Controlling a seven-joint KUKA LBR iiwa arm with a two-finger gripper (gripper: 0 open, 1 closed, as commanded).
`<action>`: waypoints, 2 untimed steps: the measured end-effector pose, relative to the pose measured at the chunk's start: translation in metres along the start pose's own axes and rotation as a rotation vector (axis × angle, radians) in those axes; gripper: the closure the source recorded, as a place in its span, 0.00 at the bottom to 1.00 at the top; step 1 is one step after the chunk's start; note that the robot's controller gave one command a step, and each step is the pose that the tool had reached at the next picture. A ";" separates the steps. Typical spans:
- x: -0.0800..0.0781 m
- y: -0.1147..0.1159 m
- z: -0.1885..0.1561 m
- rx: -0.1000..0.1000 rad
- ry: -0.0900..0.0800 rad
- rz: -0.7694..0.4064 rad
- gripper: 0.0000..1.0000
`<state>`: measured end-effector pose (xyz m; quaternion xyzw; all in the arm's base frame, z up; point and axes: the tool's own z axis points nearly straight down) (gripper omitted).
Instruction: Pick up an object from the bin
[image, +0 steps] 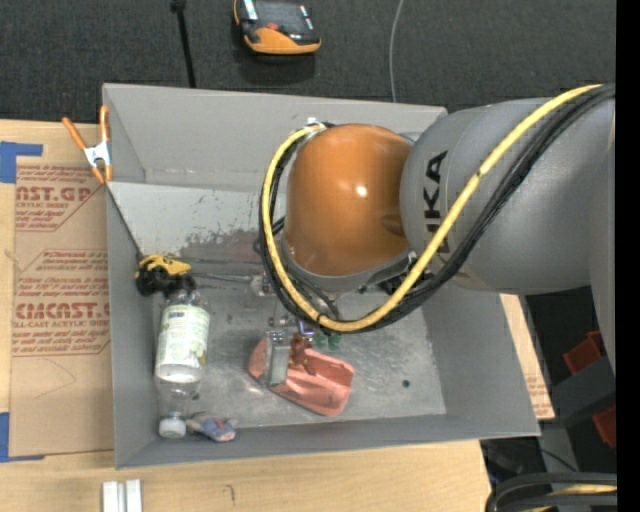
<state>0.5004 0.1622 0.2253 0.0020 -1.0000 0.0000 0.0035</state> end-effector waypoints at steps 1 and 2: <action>-0.002 -0.001 -0.005 -0.001 -0.008 0.003 0.00; 0.002 -0.025 0.028 -0.003 -0.011 -0.013 0.00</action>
Offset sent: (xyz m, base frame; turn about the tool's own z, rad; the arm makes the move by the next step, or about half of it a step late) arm -0.0054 -0.0397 -0.0453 -0.0166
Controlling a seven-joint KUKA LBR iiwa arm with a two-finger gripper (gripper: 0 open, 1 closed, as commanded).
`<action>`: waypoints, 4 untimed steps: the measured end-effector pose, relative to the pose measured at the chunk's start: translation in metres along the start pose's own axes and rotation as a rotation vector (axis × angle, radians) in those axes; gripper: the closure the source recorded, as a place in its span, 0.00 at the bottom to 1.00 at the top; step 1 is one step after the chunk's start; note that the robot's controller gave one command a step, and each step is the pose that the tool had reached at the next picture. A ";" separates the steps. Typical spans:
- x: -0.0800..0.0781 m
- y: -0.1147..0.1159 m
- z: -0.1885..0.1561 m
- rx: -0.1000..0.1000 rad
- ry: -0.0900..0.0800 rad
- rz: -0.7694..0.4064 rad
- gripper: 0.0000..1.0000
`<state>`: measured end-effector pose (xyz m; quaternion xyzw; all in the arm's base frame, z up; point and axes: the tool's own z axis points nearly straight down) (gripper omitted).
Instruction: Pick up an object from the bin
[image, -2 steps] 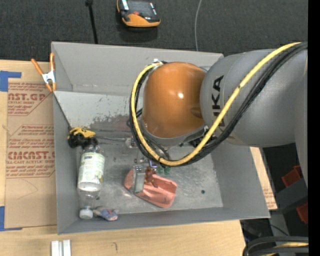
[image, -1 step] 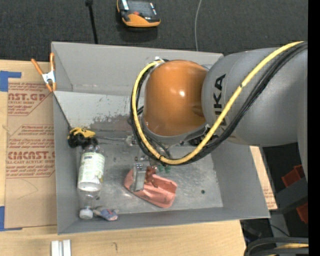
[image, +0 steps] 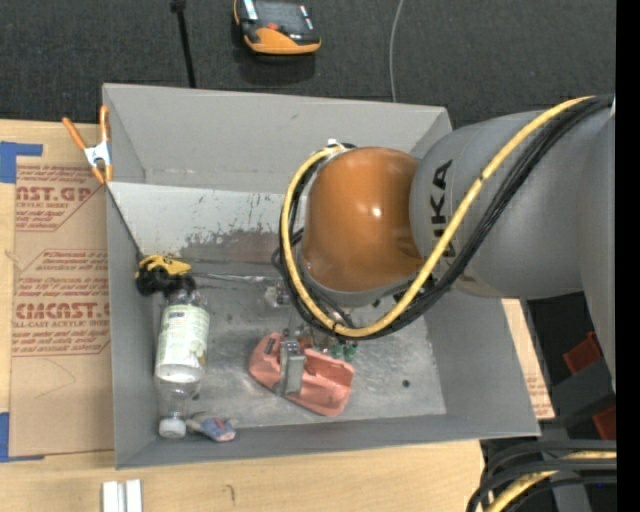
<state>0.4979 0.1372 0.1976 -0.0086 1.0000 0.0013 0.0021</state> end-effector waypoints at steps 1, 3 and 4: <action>0.000 -0.009 0.034 0.003 0.003 -0.077 0.00; -0.014 -0.053 0.076 0.002 0.004 0.004 0.00; -0.023 -0.043 0.118 0.007 0.012 0.067 1.00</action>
Offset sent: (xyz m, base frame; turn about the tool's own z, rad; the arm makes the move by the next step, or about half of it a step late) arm 0.0148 -0.0497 -0.0605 -0.0718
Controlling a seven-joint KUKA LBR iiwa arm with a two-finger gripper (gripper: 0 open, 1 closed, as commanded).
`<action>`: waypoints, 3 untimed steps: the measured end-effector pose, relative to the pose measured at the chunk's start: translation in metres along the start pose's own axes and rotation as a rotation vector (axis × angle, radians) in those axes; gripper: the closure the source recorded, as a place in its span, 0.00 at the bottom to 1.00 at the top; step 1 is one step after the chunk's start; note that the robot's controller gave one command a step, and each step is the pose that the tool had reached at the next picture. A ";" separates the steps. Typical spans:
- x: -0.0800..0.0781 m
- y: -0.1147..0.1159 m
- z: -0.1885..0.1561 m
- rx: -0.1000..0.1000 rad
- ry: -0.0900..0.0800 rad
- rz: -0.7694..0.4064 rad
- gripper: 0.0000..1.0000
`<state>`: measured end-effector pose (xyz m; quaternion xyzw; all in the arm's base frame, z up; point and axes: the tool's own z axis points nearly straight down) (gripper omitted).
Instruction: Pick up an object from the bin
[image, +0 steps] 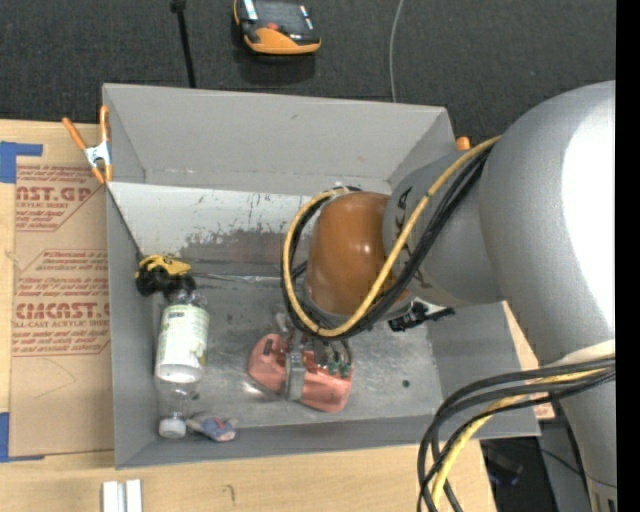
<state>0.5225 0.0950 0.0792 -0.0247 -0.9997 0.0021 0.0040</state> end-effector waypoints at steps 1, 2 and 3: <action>0.000 0.000 0.000 0.000 0.000 0.000 1.00; 0.001 0.029 -0.120 -0.005 -0.009 -0.051 1.00; 0.001 0.029 -0.120 -0.005 -0.009 -0.051 1.00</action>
Offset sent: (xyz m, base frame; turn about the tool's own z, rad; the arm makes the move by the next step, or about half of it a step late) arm 0.0014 0.0291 0.1201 -0.0508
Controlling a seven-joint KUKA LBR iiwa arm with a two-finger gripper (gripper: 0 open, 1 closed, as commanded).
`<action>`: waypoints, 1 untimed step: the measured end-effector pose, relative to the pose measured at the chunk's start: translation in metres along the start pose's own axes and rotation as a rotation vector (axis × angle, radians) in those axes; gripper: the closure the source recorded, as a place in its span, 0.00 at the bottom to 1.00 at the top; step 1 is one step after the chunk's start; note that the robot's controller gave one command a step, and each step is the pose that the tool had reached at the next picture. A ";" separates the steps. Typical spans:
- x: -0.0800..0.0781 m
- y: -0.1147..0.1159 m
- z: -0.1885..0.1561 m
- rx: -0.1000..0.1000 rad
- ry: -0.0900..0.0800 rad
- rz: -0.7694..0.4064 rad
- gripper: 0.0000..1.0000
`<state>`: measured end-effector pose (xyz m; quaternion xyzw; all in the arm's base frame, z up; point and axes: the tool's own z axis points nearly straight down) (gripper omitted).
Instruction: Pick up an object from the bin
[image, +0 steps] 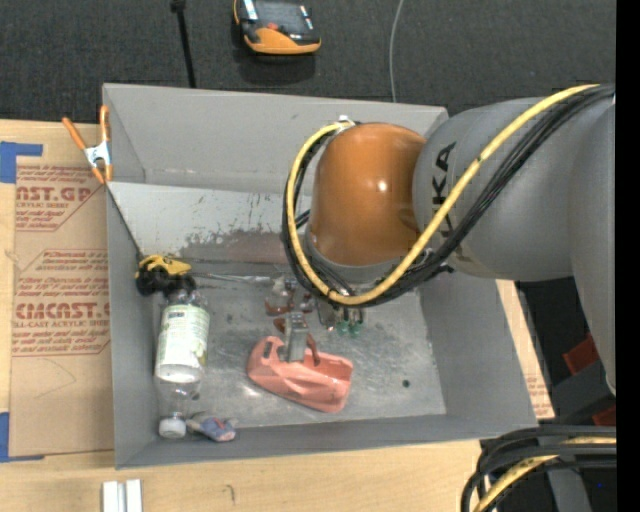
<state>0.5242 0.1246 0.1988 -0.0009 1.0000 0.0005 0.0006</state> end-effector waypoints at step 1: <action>0.015 -0.049 -0.102 0.001 -0.001 -0.004 1.00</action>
Offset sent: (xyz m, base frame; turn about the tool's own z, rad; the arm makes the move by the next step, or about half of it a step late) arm 0.0000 0.0000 0.0000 0.0000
